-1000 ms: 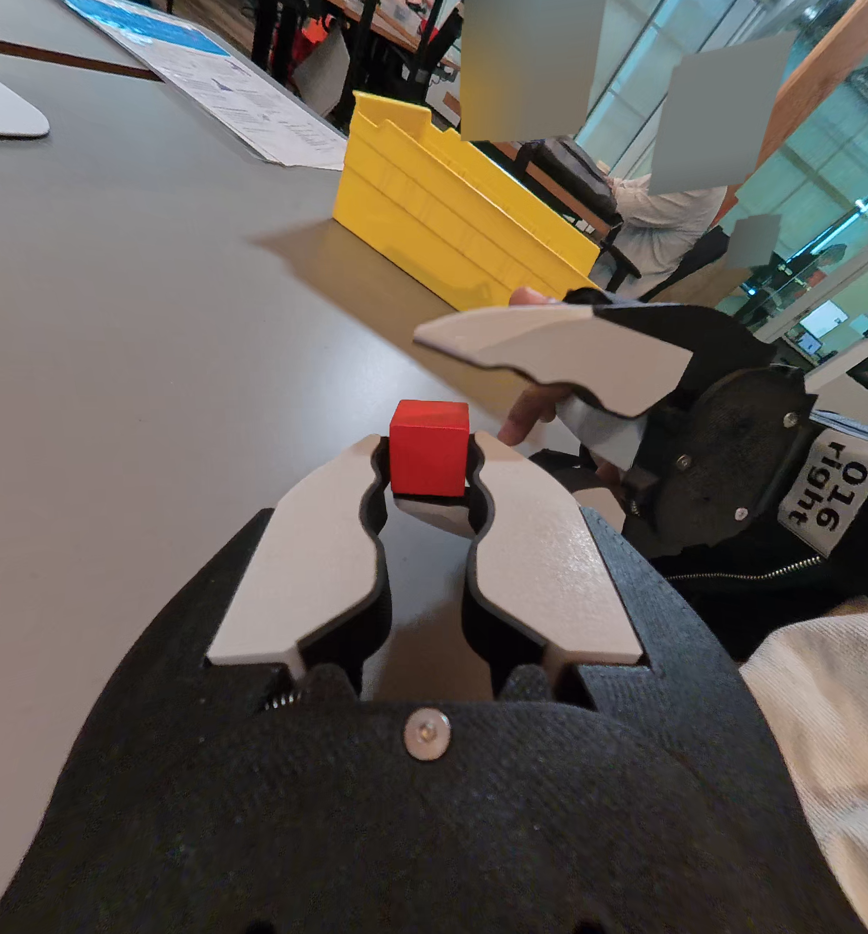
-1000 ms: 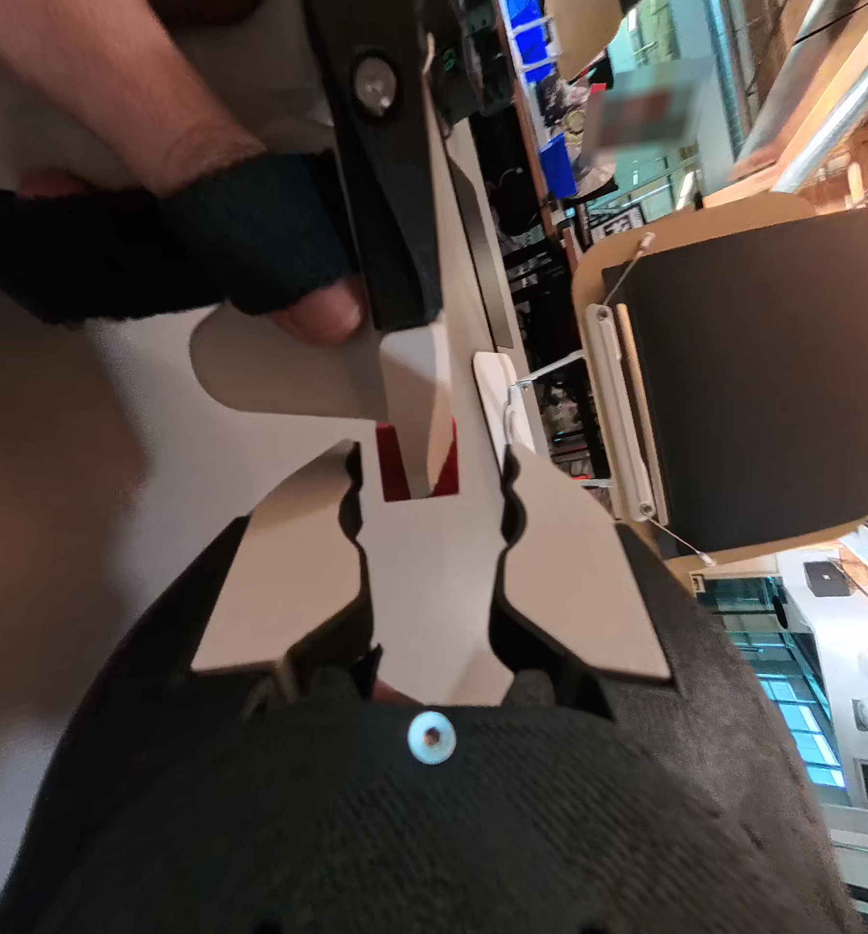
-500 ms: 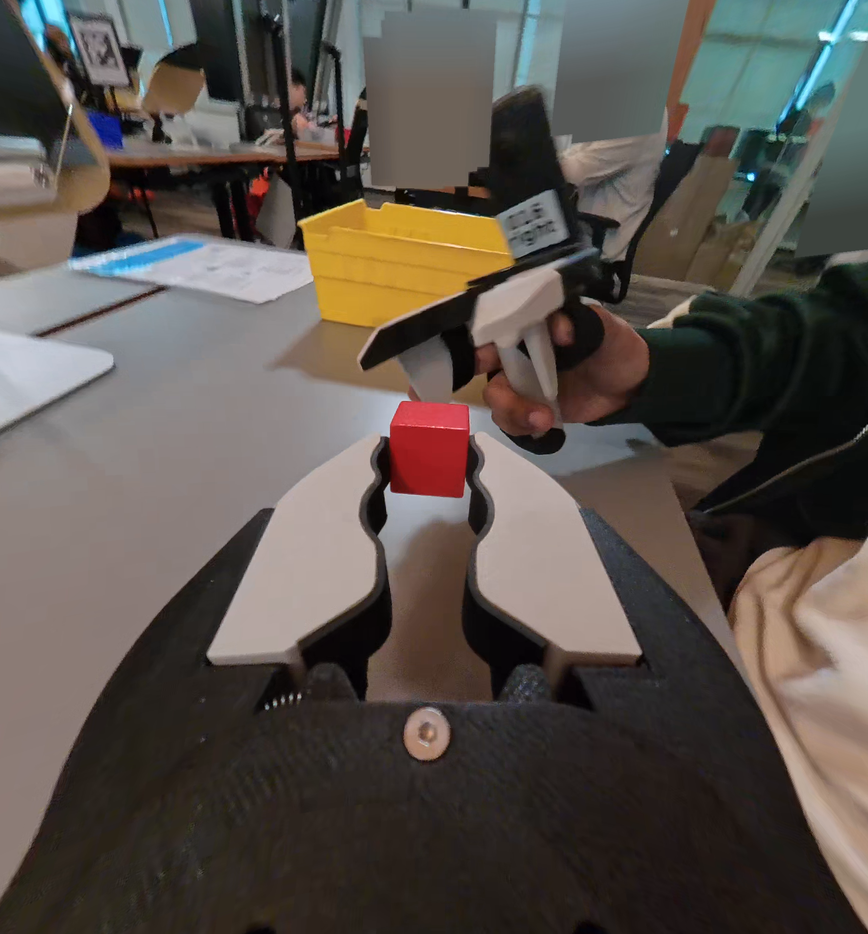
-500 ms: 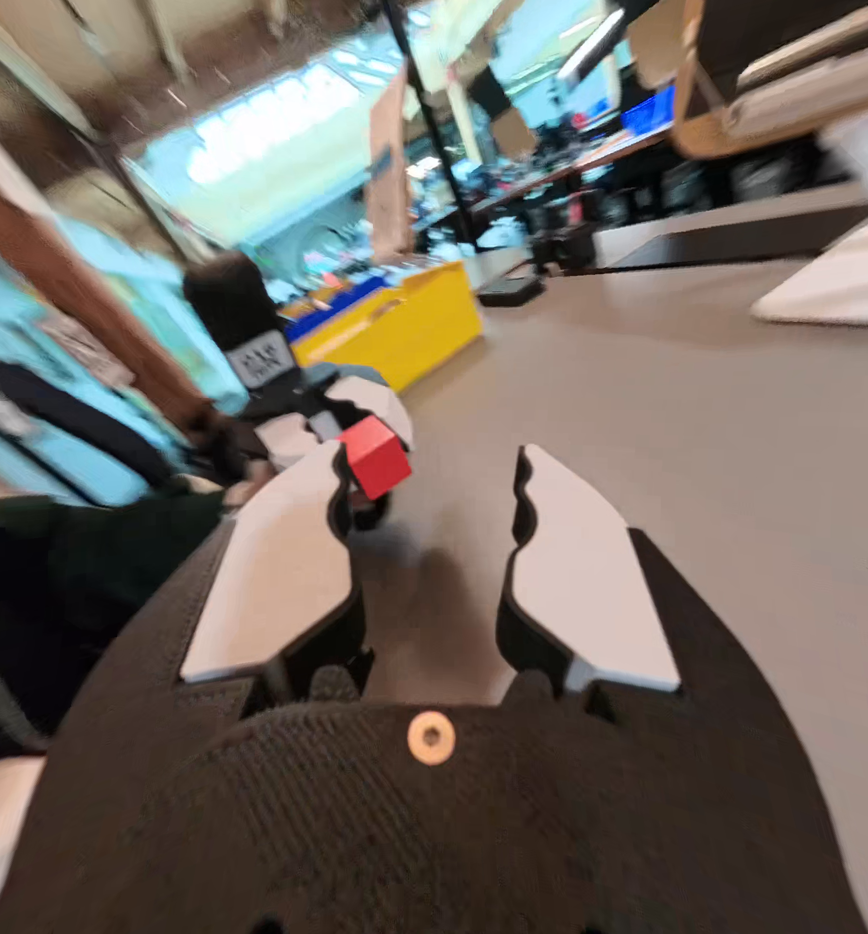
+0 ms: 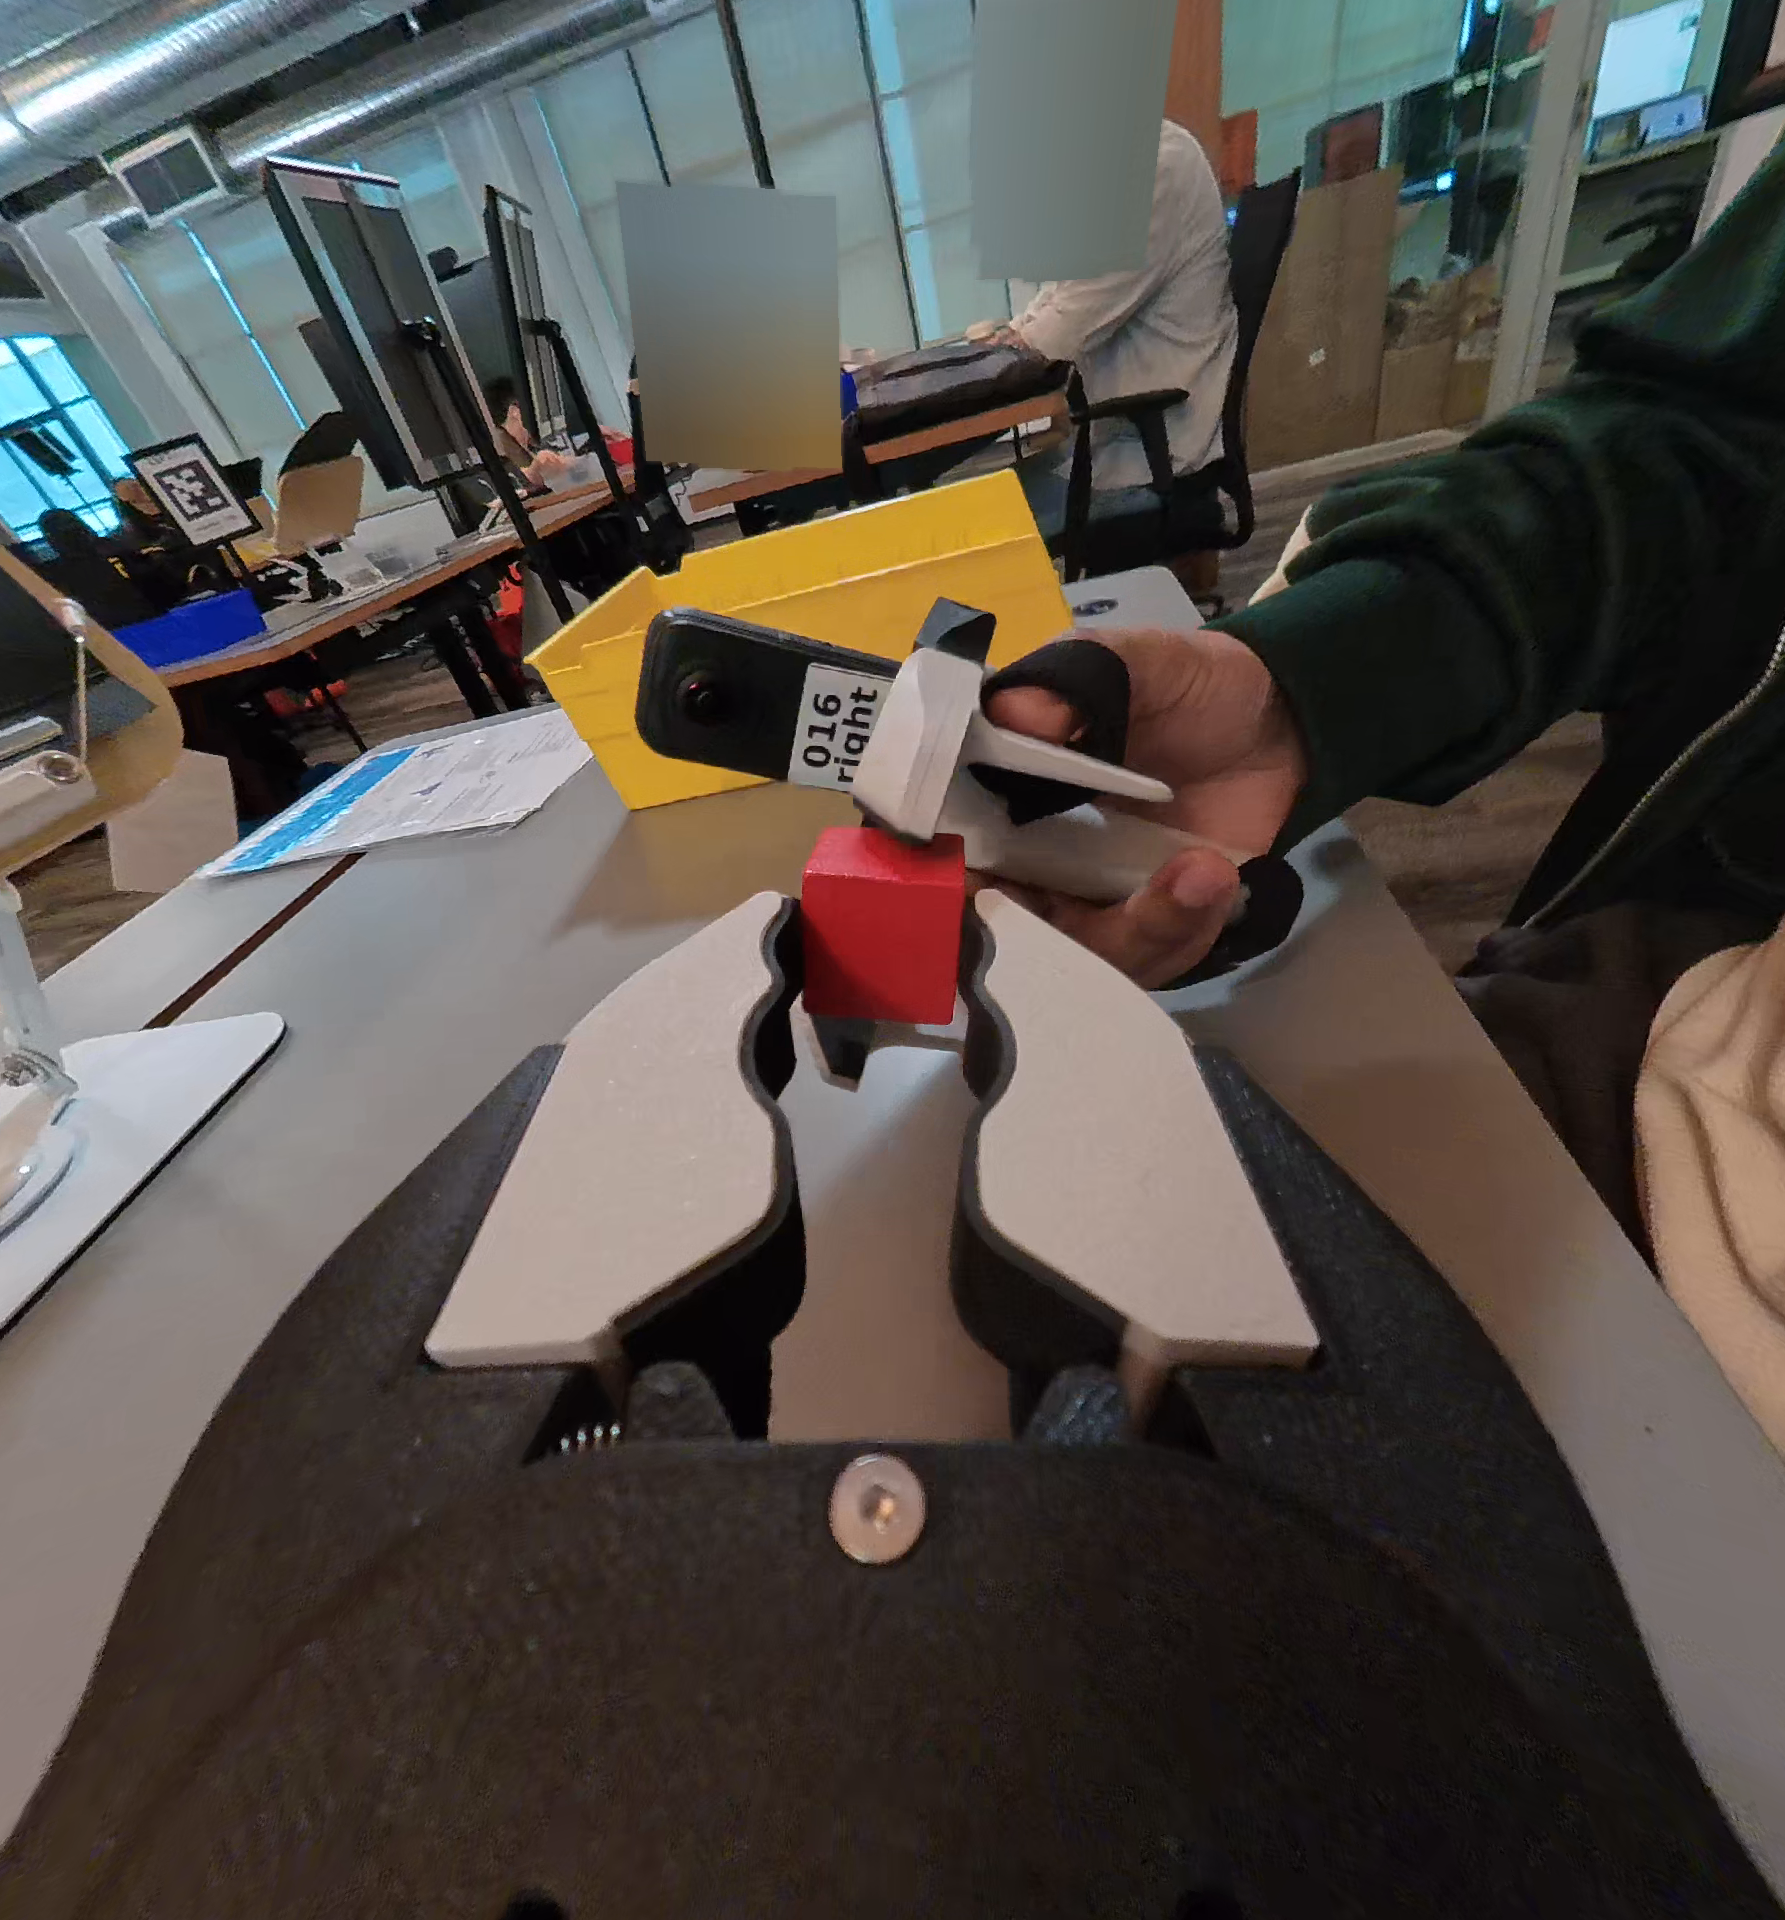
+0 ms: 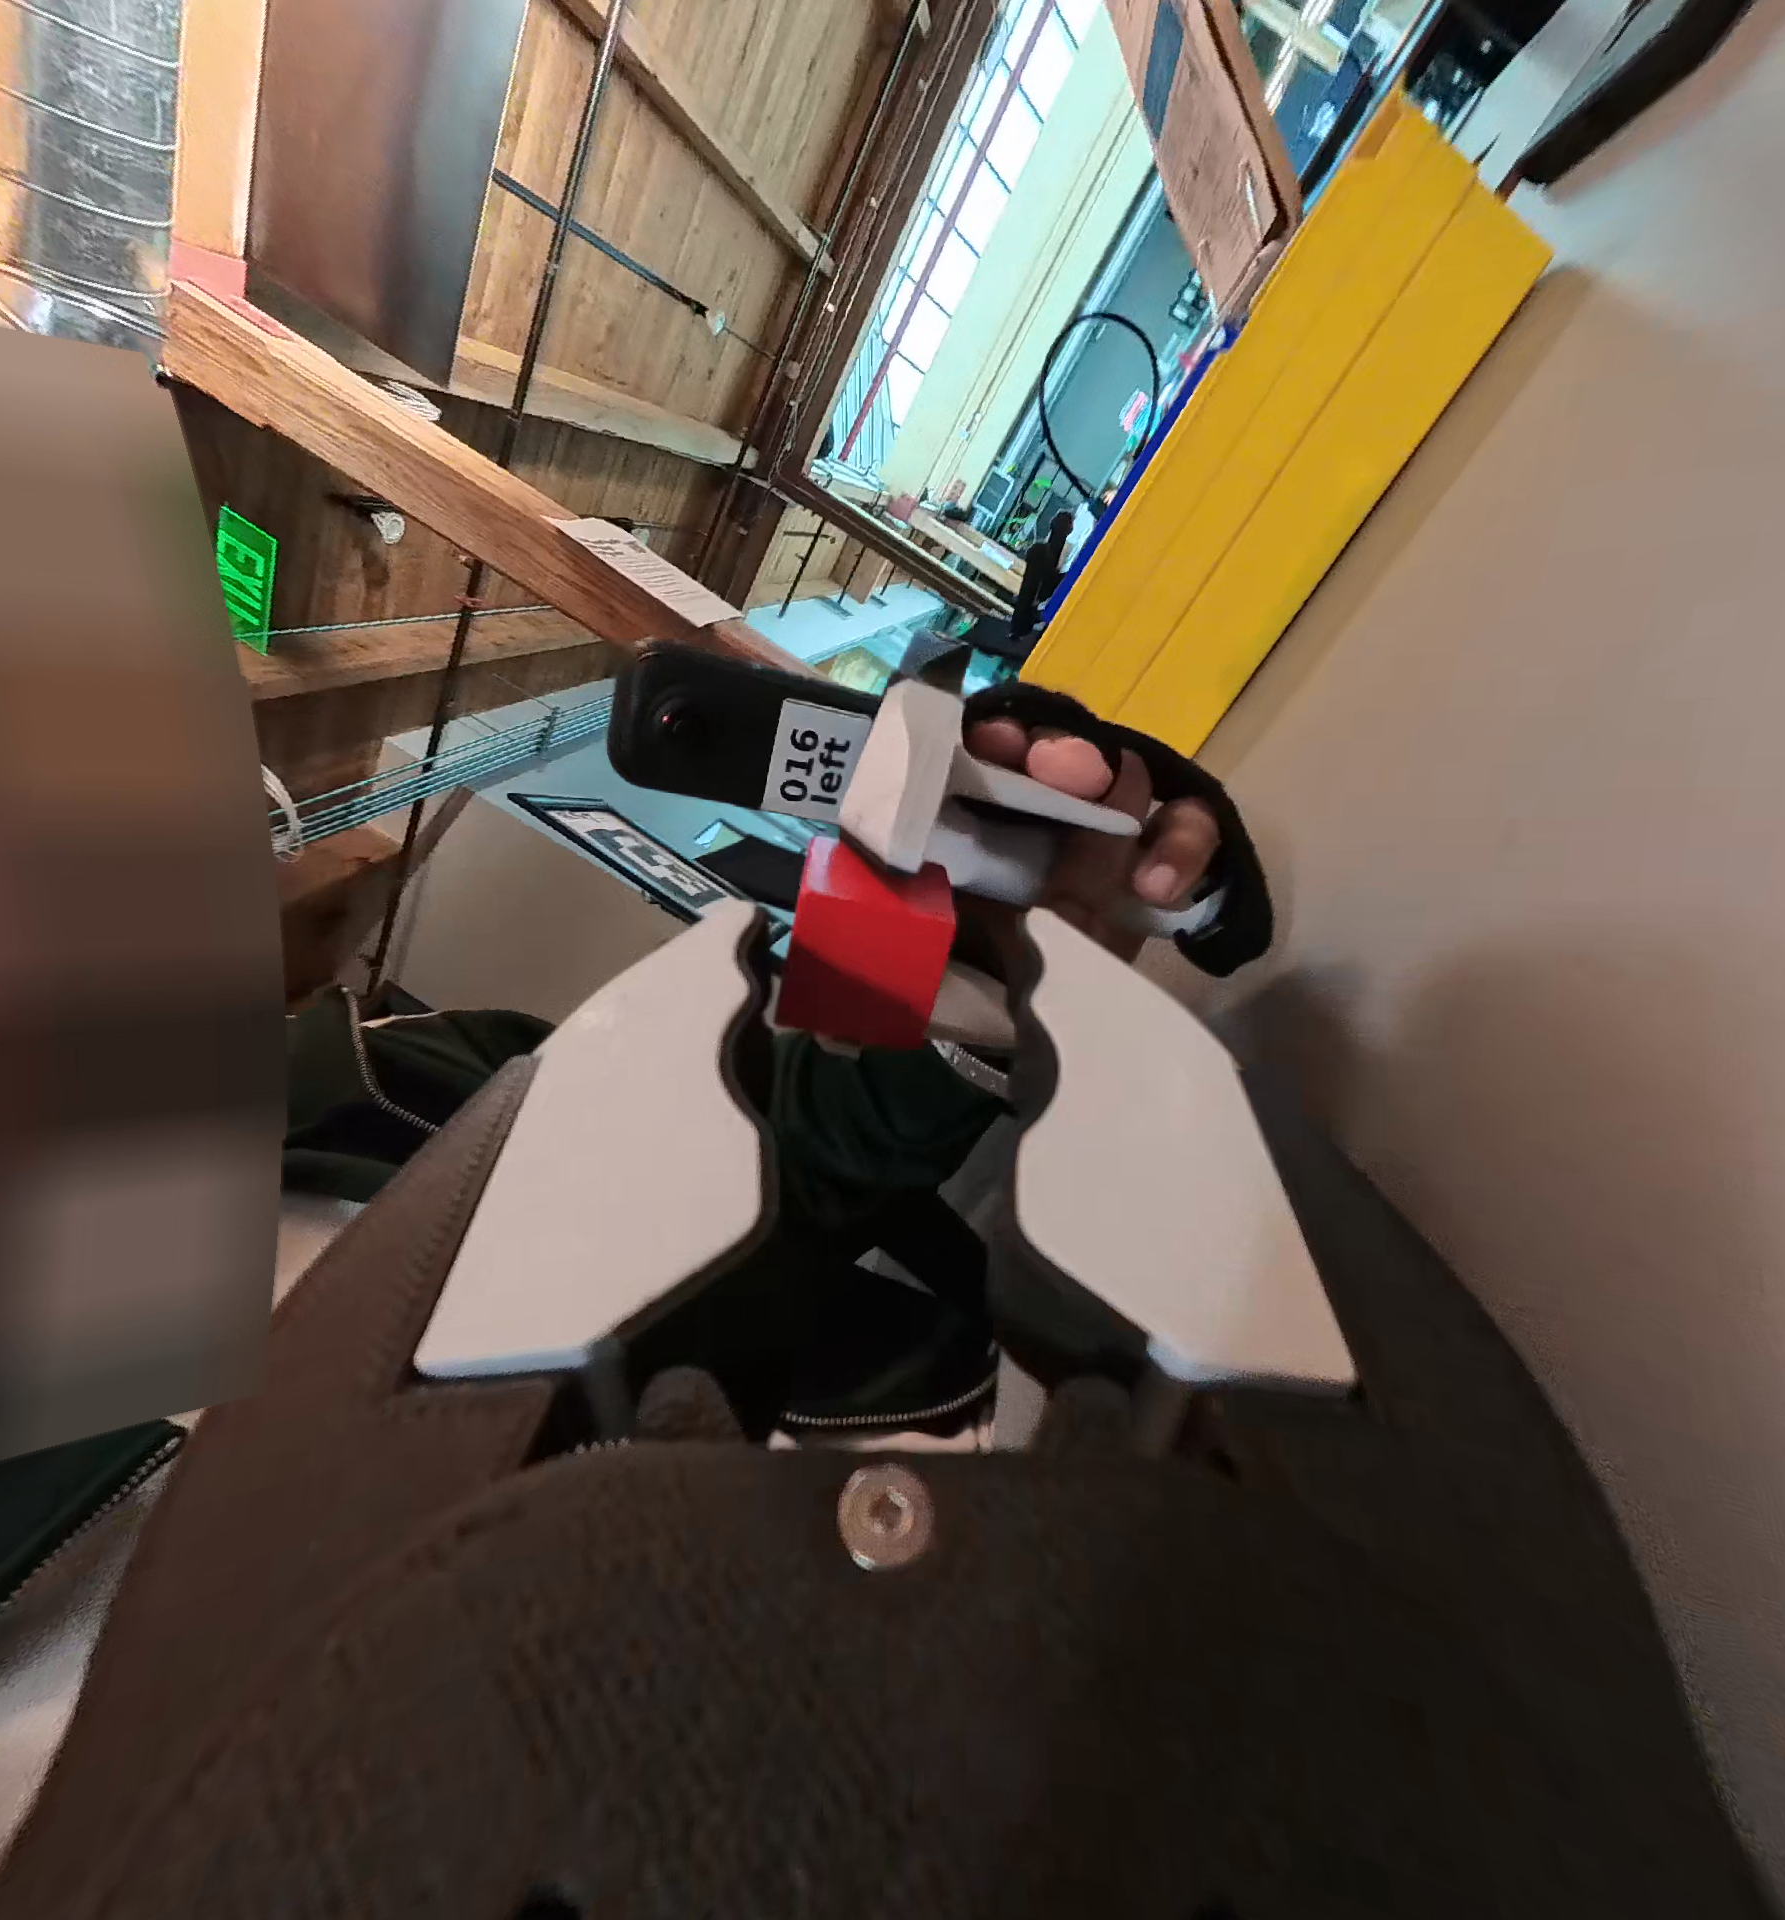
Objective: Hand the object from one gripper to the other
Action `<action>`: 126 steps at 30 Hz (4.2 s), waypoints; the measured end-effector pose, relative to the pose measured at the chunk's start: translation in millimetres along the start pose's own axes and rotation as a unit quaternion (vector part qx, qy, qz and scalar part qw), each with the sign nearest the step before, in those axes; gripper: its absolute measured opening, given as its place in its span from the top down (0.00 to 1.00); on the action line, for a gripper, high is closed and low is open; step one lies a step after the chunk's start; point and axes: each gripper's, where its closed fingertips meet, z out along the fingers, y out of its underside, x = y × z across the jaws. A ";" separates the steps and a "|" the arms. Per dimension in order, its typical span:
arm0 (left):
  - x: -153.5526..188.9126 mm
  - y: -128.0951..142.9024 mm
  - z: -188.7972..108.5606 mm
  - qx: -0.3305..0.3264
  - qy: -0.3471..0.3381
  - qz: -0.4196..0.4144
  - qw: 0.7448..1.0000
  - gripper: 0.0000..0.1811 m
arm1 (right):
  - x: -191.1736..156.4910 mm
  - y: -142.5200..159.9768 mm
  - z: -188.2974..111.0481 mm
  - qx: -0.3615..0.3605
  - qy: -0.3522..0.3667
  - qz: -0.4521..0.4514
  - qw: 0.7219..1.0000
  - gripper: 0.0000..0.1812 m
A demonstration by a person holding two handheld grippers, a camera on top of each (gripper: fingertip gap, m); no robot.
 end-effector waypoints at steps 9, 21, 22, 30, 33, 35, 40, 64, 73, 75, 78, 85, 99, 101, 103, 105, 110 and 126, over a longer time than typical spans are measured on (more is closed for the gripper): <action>-4.5 9.9 5.2 -0.022 -0.014 -0.036 0.999 0.70 | 4.4 -2.7 -5.6 0.003 0.024 -0.015 1.000 0.83; -18.0 7.0 -4.4 0.077 0.081 -0.424 0.898 0.62 | 25.2 -28.0 -34.3 -0.069 0.310 -0.467 0.826 0.84; -19.9 9.8 -4.9 0.078 0.083 -0.454 0.884 0.65 | 31.2 -27.2 -37.3 -0.094 0.341 -0.491 0.797 0.84; -6.3 49.9 6.5 -0.082 0.041 -0.468 0.879 0.72 | 57.5 -9.7 -38.7 -0.266 0.468 -0.642 0.545 0.84; -3.5 56.8 12.2 -0.108 0.016 -0.457 0.883 0.71 | 58.7 -6.1 -36.2 -0.304 0.491 -0.687 0.440 0.84; -4.9 56.9 14.0 -0.114 -0.003 -0.437 0.892 0.72 | 59.7 -2.0 -33.2 -0.318 0.497 -0.698 0.407 0.83; -5.3 58.4 13.3 -0.141 -0.025 -0.378 0.915 0.80 | 57.7 1.1 -28.8 -0.317 0.501 -0.695 0.407 0.83; -31.7 2.4 -14.7 0.098 0.035 -0.350 0.931 0.84 | -3.7 -35.2 -29.4 0.029 0.209 -0.379 0.901 0.71; -18.6 -5.5 -5.4 0.111 0.067 -0.365 0.922 0.84 | -5.2 -25.7 -20.2 0.028 0.154 -0.310 0.938 0.73; -15.7 -4.7 -2.9 0.104 0.071 -0.362 0.923 0.84 | -5.3 -22.2 -16.9 0.021 0.151 -0.310 0.938 0.73; -11.8 -3.9 -0.1 0.096 0.075 -0.358 0.926 0.84 | -4.9 -19.9 -14.8 0.017 0.148 -0.304 0.941 0.74; -9.6 -3.4 1.5 0.093 0.078 -0.361 0.925 0.84 | -7.5 -16.0 -13.1 0.000 0.144 -0.316 0.938 0.86; -19.0 -2.3 -2.7 0.105 0.047 -0.342 0.933 0.71 | -13.1 -34.9 -28.4 0.047 0.126 -0.268 0.954 0.86; -19.9 -0.4 -4.6 0.093 0.037 -0.305 0.947 0.71 | -11.6 -35.1 -30.8 0.054 0.115 -0.233 0.964 0.86; -19.8 2.6 -6.5 0.068 0.023 -0.240 0.968 0.73 | -7.8 -34.0 -31.1 0.056 0.104 -0.191 0.974 0.86; -17.6 1.6 -8.8 0.052 0.011 -0.157 0.986 0.75 | -3.0 -31.5 -29.8 0.052 0.093 -0.145 0.984 0.86; -12.7 -2.6 -10.2 0.035 -0.015 -0.032 0.999 0.78 | 6.7 -20.5 -25.2 0.035 0.069 -0.047 0.996 0.86; -0.5 13.2 -3.0 -0.029 0.011 0.029 0.999 0.85 | 11.3 2.0 -16.8 -0.009 0.029 0.059 0.998 0.86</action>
